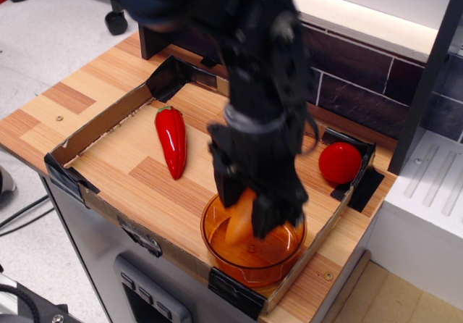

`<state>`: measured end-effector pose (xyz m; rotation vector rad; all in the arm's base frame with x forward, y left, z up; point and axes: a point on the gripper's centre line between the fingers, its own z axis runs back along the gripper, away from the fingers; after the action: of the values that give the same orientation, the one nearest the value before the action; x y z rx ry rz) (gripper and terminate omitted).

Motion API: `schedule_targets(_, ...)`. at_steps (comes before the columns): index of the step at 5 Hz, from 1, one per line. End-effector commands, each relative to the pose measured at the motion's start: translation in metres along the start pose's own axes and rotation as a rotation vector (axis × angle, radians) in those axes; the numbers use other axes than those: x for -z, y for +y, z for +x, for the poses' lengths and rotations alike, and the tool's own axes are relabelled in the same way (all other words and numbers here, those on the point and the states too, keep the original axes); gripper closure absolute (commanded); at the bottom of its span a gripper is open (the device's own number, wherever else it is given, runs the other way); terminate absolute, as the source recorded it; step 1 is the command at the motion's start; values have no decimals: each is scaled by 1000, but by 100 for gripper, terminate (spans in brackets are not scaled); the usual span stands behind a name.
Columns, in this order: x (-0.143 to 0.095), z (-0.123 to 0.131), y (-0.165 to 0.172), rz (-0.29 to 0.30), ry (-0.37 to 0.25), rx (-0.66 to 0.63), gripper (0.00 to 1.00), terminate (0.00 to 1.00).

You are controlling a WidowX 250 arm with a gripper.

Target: Take carrot out of pot

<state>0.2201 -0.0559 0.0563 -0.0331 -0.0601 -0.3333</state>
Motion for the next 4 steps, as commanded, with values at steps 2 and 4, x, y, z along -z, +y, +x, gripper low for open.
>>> schedule_targets(2, -39, -4, 73, 43, -177, -99, 100, 0)
schedule_targets(4, -16, -34, 111, 96, -92, -86, 100, 0)
